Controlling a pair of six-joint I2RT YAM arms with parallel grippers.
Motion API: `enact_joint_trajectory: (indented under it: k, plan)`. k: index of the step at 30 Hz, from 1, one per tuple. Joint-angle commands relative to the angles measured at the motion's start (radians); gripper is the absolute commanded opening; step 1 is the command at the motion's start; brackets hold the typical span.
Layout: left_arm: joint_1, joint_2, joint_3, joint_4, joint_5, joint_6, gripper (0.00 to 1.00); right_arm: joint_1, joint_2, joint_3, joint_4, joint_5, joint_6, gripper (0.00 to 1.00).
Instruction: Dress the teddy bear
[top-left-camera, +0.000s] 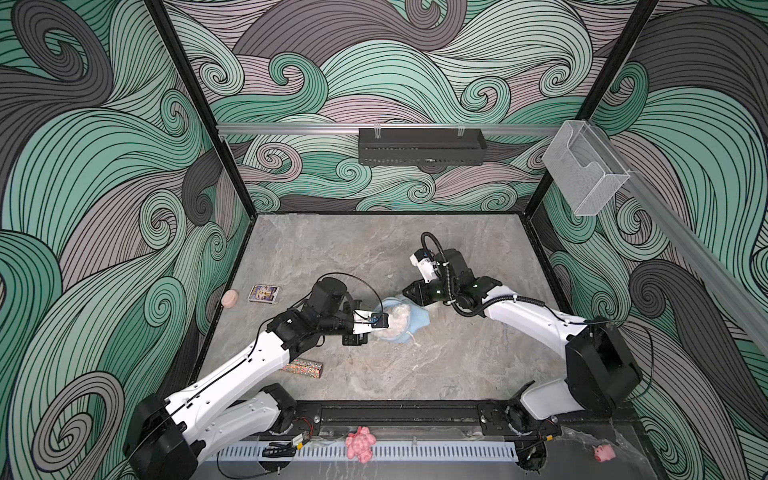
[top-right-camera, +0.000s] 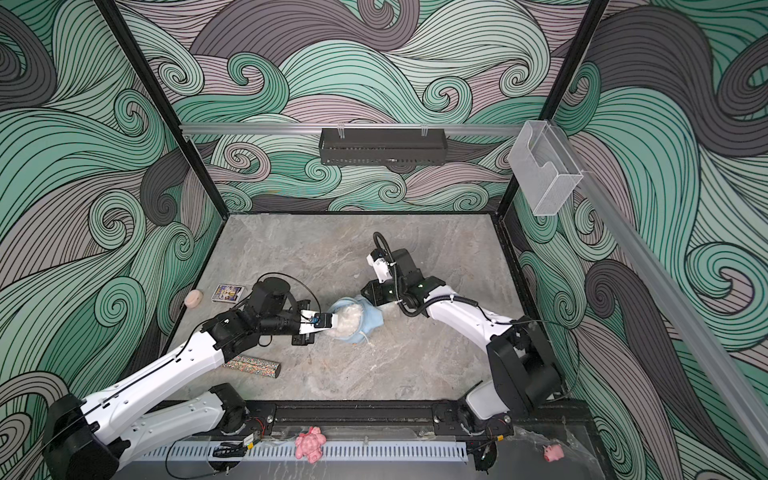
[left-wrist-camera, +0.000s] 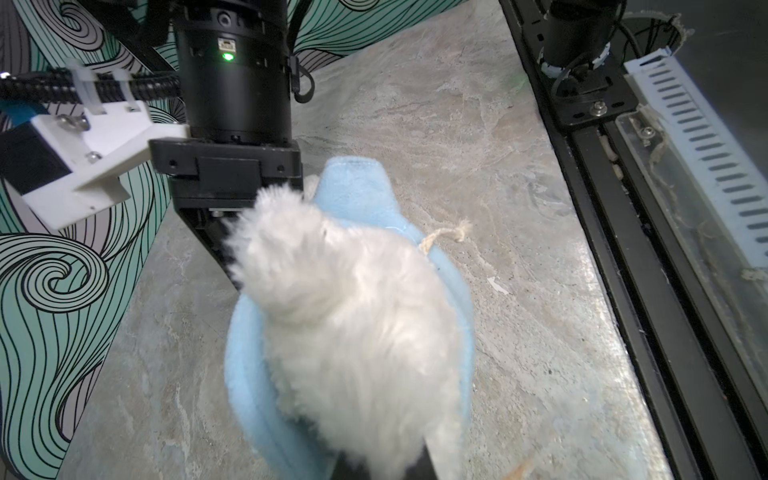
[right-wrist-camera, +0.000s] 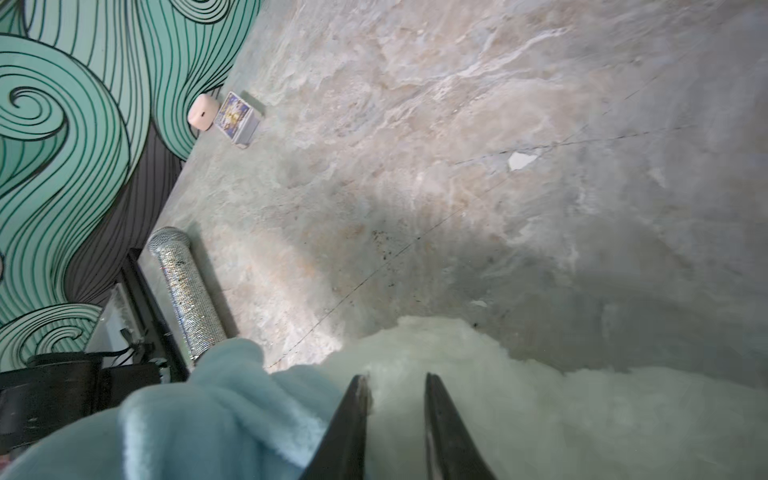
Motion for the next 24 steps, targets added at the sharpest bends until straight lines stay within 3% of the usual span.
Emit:
enact_joint_trajectory:
  k: [1,5,8,10,13,17,24]
  plan:
    - [-0.007,-0.026,0.005,0.112,-0.128,-0.28,0.0,-0.002,-0.095,-0.012,0.018,0.005,-0.069,0.42]
    - [0.019,-0.007,0.026,0.182,-0.256,-0.701,0.0,-0.001,-0.252,-0.099,0.142,0.026,-0.127,0.55]
    - [0.046,0.059,0.097,0.114,-0.388,-1.097,0.0,-0.001,-0.34,-0.167,0.217,0.067,-0.137,0.6]
    - [0.085,0.118,0.186,-0.011,-0.373,-1.342,0.0,0.0,-0.37,-0.195,0.243,0.062,-0.129,0.61]
    - [0.154,0.17,0.232,-0.031,-0.236,-1.626,0.0,0.008,-0.377,-0.224,0.281,0.032,-0.101,0.62]
    - [0.194,0.175,0.201,0.111,-0.153,-1.839,0.0,0.064,-0.366,-0.264,0.346,0.036,-0.073,0.62]
    - [0.19,0.181,0.206,0.136,-0.156,-1.895,0.0,0.229,-0.218,-0.271,0.504,0.089,0.098,0.69]
